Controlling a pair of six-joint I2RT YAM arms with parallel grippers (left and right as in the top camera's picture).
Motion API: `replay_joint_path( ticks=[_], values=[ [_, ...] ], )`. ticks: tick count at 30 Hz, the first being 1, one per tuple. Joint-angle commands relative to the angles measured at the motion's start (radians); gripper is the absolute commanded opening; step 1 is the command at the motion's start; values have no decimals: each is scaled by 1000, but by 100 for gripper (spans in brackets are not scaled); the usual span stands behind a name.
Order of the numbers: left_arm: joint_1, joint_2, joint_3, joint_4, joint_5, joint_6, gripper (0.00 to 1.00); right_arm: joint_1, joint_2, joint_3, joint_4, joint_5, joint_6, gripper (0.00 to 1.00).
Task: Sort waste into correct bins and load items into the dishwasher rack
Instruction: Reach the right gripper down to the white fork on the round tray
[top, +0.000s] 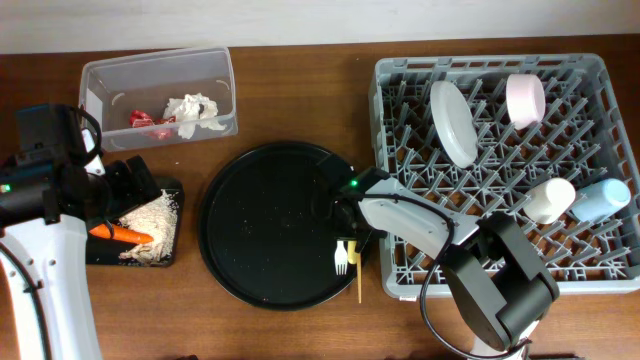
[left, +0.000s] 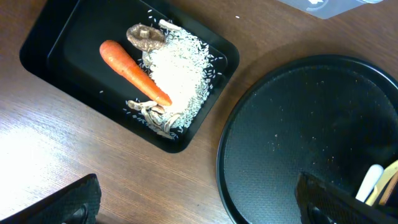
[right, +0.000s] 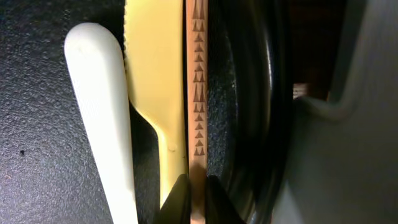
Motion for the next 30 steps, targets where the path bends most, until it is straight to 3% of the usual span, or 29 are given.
replay_joint_path(
  ticks=[1,7,12,17,18,19,22,24,27,30],
  values=[
    [5,-4,-6,0,7,-9,99,6,5,-16,-8,-18,8,4],
    [5,-4,-6,0,7,-9,99,-48,-217,299,-252,145,-201,4],
    [5,-4,-6,0,7,-9,99,-278,-189,254,-242,120,-339,4],
    [5,-4,-6,0,7,-9,99,-289,-132,200,-132,71,-379,4],
    [5,-4,-6,0,7,-9,99,-289,-132,200,-132,72,-379,29],
    [5,-4,-6,0,7,-9,99,-289,-132,201,-130,73,-379,69],
    [5,-4,-6,-1,8,-9,99,-262,-161,298,-206,33,-378,68],
    [5,-4,-6,-1,7,-9,99,-139,-179,328,-225,2,-328,65],
    [5,-4,-6,-9,7,-9,99,34,-54,312,-239,-3,-177,61],
    [5,-4,-6,-15,7,-9,99,89,80,310,-239,-4,-55,60]
  ],
)
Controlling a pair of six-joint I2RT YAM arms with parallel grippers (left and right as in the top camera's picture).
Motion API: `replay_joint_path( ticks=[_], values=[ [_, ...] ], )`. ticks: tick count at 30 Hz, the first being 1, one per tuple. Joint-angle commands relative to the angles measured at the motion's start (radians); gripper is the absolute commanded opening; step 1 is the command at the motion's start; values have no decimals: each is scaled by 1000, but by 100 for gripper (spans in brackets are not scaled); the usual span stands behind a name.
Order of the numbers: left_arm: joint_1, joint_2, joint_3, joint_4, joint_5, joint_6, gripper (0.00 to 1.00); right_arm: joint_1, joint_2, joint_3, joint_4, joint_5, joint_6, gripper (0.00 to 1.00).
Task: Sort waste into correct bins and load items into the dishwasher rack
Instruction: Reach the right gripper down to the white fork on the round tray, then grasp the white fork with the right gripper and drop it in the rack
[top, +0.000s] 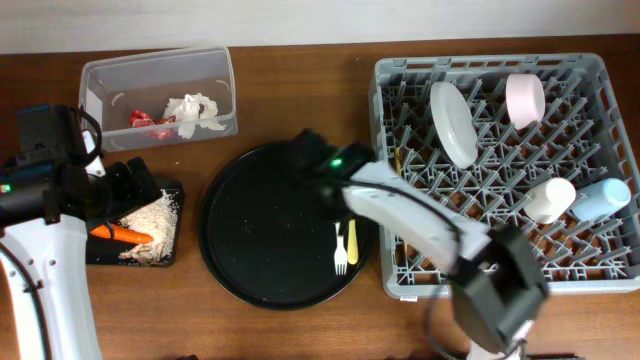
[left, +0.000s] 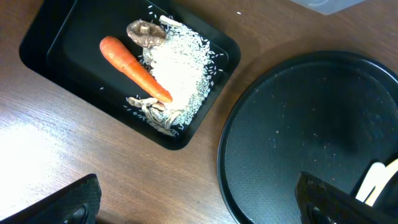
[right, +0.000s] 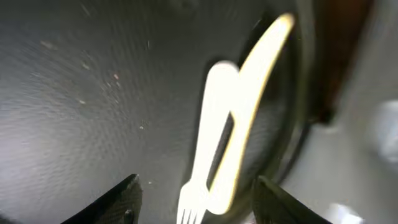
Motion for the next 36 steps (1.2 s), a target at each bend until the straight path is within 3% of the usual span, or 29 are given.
replay_joint_path(
  ticks=[1,6,7,8,9,10,14,17,21,25,28,34,35,36],
  values=[
    [5,-4,-6,-5,7,-9,99,26,119,-2,-8,5,137,59],
    [5,-4,-6,-5,8,-9,99,27,205,-23,16,-29,164,56],
    [5,-4,-6,-5,8,-9,99,27,205,-43,30,-29,189,50],
    [5,-4,-6,-5,7,-9,99,27,205,-66,49,-54,188,35],
    [5,-4,-6,-5,8,-9,99,27,205,-67,49,-55,188,27],
    [5,-4,-6,-5,7,-9,99,27,205,-67,50,-54,188,26],
    [5,-4,-6,-5,7,-8,99,27,201,-67,54,-46,187,4],
    [5,-4,-6,-12,7,-8,99,10,128,-67,53,-38,157,4],
    [5,-4,-6,-6,6,-1,99,-63,-100,-62,-19,26,75,4],
    [5,-4,-6,-5,7,-1,99,-248,-307,-62,-50,28,-134,4],
    [5,-4,-6,-4,7,-1,99,-328,-245,-66,-63,42,-183,4],
    [5,-4,-6,-9,6,-1,99,-340,-89,-65,-17,117,-184,7],
    [5,-4,-6,-8,7,-1,99,-340,-95,-47,-29,119,-184,33],
    [5,-4,-6,-8,7,-1,99,-340,-100,-9,-61,119,-184,45]
  ],
)
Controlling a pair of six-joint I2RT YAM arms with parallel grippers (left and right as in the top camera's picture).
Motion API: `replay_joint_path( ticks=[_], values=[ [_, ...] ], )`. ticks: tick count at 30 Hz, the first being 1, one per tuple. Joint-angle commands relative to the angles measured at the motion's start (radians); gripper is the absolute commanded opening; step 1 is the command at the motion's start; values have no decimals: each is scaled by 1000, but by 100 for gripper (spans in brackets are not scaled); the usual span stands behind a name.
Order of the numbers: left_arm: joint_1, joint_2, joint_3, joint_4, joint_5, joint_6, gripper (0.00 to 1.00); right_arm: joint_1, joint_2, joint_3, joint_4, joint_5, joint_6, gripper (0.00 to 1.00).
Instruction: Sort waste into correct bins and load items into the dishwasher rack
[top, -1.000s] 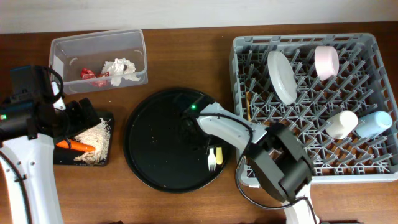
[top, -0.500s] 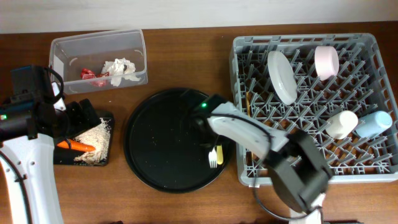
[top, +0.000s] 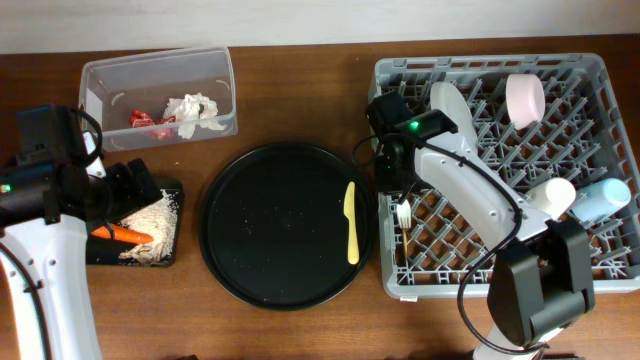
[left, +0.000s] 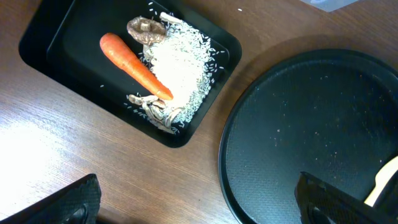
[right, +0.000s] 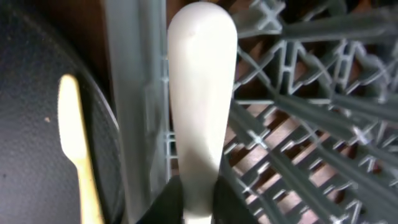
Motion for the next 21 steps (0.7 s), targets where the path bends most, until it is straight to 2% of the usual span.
replay_joint_path(
  ticks=[1,3,6,11,14,17,21],
  values=[
    [5,-4,-5,-1,7,-2,99,-8,-18,86,-55,35,0,46],
    [5,-4,-5,-2,7,-2,99,-5,-60,179,-111,1,0,48],
    [5,-4,-5,5,7,-2,99,74,-74,175,-105,-130,8,47],
    [5,-4,-5,3,7,-2,99,244,-1,-17,-8,-130,145,47],
    [5,-4,-5,3,7,-2,99,255,17,-145,84,-137,216,47],
    [5,-4,-5,3,7,-2,99,255,17,-286,213,-183,220,50],
    [5,-4,-5,3,7,-2,99,264,35,-297,225,-183,253,52]
  ],
)
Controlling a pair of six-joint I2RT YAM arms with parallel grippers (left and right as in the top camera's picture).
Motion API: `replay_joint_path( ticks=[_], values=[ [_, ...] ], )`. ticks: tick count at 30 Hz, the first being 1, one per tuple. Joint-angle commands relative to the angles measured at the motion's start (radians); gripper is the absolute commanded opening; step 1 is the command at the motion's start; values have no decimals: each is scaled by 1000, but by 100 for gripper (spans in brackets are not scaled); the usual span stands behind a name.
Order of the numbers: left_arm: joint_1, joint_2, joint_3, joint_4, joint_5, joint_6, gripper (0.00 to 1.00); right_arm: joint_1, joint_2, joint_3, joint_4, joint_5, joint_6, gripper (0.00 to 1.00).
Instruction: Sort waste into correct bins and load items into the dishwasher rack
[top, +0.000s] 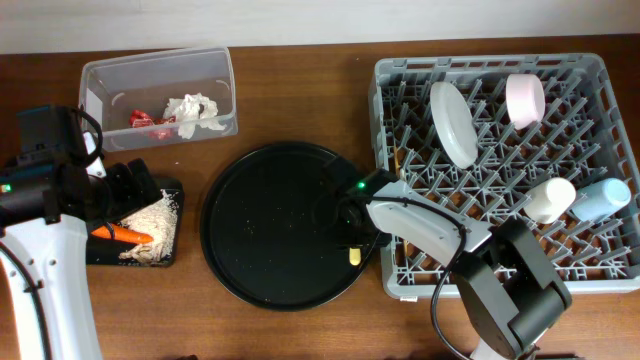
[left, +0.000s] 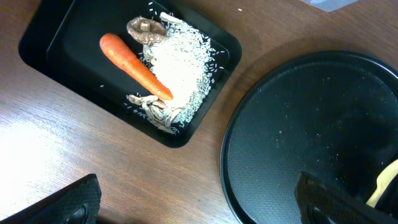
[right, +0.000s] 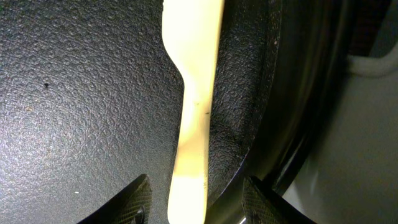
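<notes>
A pale yellow plastic knife (right: 193, 93) lies on the round black tray (right: 74, 93) by its right rim. My right gripper (right: 196, 196) is open and straddles the knife's handle, one finger on each side. From overhead the right gripper (top: 350, 228) covers most of the knife (top: 352, 256). The grey dishwasher rack (top: 490, 60) holds a white plate (top: 452, 122), a pink cup (top: 525, 100), a white cup (top: 550, 200) and a blue cup (top: 600, 198). My left gripper (left: 202, 202) hangs open and empty over bare table.
A black rectangular tray (left: 50, 37) at the left holds a carrot (left: 134, 71), rice and a mushroom. Behind it, a clear bin (top: 160, 60) contains a white tissue and a red wrapper. The rack's wall (right: 367, 155) stands close to the right of the round tray's rim.
My right gripper was shut on a white fork at the rack's left edge. It is now back over the round tray, open around the yellow knife. The left arm has not moved.
First my right gripper was shut on a chopstick lying beside the fork and knife on the round tray. Then it was open over the fork and knife, with the chopstick gone from the tray. Later it held the fork at the rack; now only the knife remains there.
</notes>
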Motion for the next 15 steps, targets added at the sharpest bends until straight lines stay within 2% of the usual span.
replay_joint_path(
  ticks=[1,4,7,8,15],
  values=[
    [5,-4,-3,3,7,-2,99,23,33,-13,-4,2,40,51],
    [5,-4,-3,2,7,-2,99,41,76,-13,-4,7,79,49],
    [5,-4,-3,2,7,-1,99,44,77,-14,-5,13,105,34],
    [5,-4,-3,2,7,-1,99,46,80,-14,-4,18,156,22],
    [5,-4,-3,2,7,-2,99,46,71,0,0,35,157,12]
  ],
)
